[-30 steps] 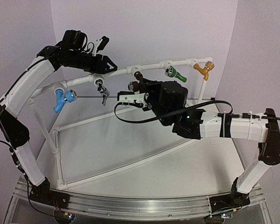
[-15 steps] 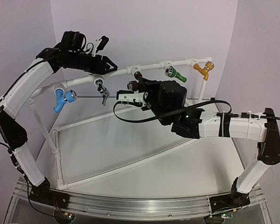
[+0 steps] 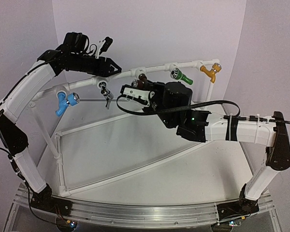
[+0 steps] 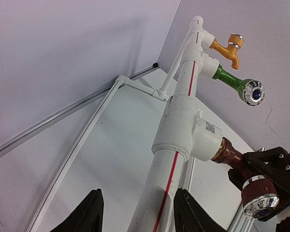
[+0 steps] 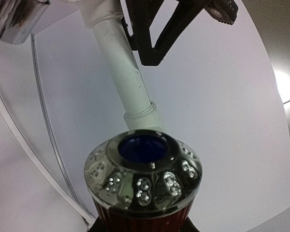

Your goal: Install the water faucets

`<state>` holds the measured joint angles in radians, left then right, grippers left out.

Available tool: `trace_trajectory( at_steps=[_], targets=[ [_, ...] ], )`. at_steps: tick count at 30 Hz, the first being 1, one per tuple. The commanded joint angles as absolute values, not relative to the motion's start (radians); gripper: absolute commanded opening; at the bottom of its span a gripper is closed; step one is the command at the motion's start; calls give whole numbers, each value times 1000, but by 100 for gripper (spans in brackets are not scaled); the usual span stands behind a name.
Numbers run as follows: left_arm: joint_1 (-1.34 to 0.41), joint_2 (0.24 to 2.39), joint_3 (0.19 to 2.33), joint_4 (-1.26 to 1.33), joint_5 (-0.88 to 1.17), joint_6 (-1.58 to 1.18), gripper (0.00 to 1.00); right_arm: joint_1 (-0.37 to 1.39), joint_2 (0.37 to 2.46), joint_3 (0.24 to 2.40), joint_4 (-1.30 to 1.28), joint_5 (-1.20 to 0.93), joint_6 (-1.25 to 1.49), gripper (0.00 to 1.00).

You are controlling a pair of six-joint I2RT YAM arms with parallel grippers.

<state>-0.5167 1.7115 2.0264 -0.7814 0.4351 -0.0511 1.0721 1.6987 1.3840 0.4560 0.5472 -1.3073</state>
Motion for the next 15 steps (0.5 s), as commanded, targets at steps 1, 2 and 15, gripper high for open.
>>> trace_trajectory(
  at_steps=[1, 2, 15],
  targets=[
    [-534, 1737, 1970, -962, 475, -63, 51, 1034, 1706, 1452, 516, 537, -1078, 0],
    [-534, 1737, 1968, -963, 475, -63, 51, 1031, 1704, 1454, 516, 535, -1049, 0],
    [-534, 1726, 1951, -959, 489, -64, 49, 970, 1697, 1459, 516, 510, -470, 0]
  ],
)
